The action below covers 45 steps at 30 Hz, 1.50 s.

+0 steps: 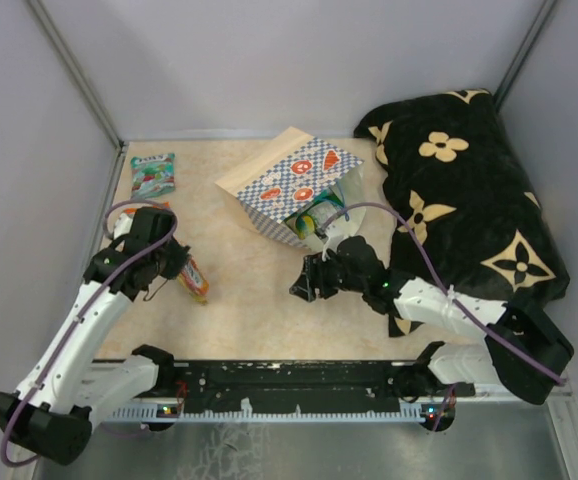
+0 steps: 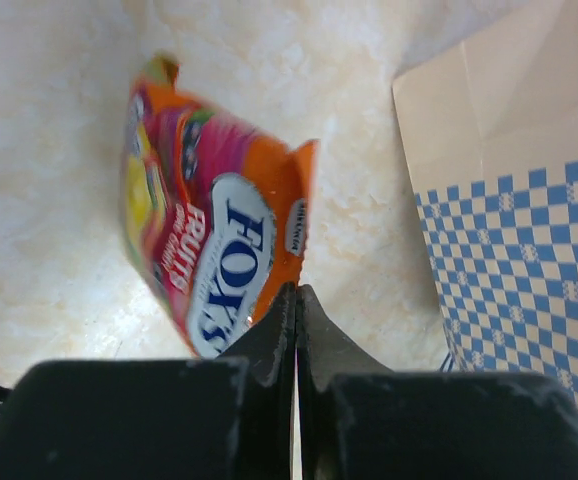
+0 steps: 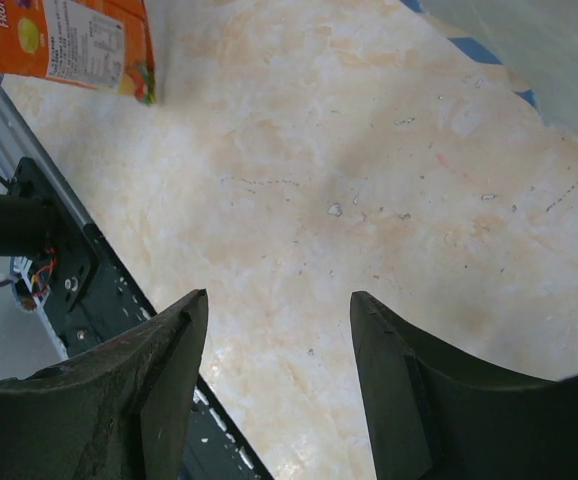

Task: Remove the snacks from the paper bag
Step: Adjust the snack at the center of the board.

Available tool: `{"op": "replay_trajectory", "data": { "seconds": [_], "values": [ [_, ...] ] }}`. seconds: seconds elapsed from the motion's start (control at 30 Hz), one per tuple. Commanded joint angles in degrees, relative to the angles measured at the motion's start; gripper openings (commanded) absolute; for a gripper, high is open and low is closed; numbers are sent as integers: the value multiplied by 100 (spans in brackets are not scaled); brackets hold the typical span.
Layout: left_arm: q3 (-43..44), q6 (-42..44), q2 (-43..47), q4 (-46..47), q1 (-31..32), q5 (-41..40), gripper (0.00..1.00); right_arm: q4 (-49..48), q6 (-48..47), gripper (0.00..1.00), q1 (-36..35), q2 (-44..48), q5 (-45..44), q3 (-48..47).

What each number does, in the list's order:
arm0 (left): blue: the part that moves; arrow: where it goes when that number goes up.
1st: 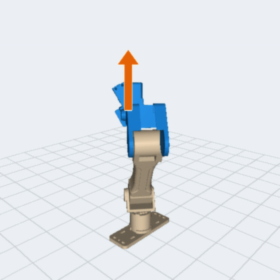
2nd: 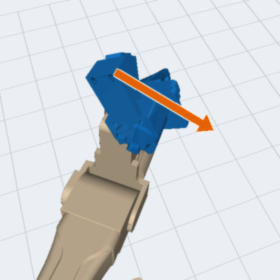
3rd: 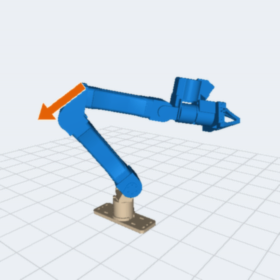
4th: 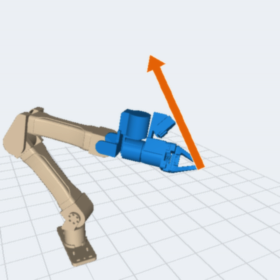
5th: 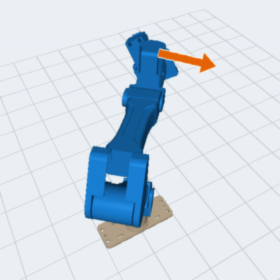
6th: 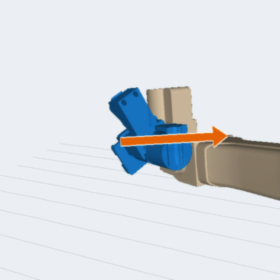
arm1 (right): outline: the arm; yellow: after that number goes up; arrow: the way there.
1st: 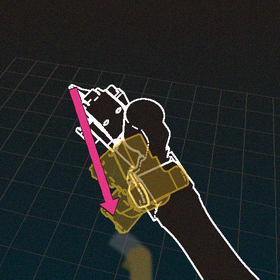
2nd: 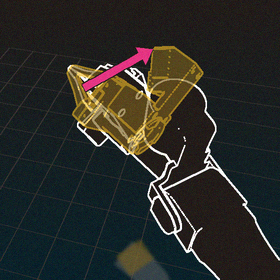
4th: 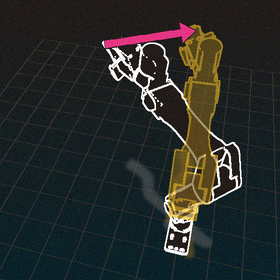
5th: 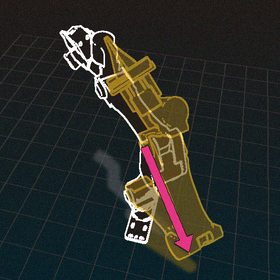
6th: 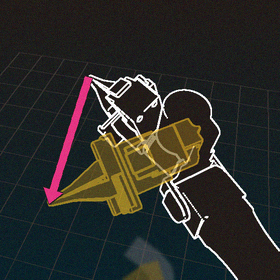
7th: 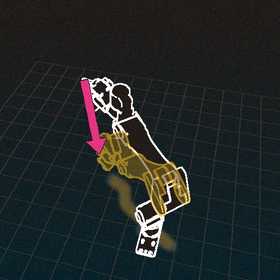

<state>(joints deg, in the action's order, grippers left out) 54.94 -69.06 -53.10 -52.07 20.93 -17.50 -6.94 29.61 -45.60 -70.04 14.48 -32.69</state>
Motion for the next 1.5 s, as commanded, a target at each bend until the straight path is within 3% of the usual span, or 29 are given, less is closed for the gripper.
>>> {"op": "replay_trajectory", "data": {
  "seconds": [0.0, 0.33, 0.7, 1.03, 1.2, 1.47],
  "values": [
    [314, -850, -87, -708, 25, -732, 0, -17, -101, 60, 34, 338, -41, 97],
    [345, -2208, -1418, -952, -4, -1540, 0, 2, -378, 61, 40, 167, 106, -57],
    [1122, -2158, -3373, 0, -516, -2130, 0, -144, -244, 60, 43, -77, 88, -12],
    [2272, -2386, -5271, -202, -1070, -1539, 0, -241, -58, 60, 42, -168, 101, 102],
    [2189, -2422, -5101, -391, -1069, -1332, 0, -188, -156, 60, 43, -329, 201, -51],
    [808, -2266, -3343, 13, -1052, -843, 0, -330, -159, 61, 43, -664, 462, -234]
  ]
}}
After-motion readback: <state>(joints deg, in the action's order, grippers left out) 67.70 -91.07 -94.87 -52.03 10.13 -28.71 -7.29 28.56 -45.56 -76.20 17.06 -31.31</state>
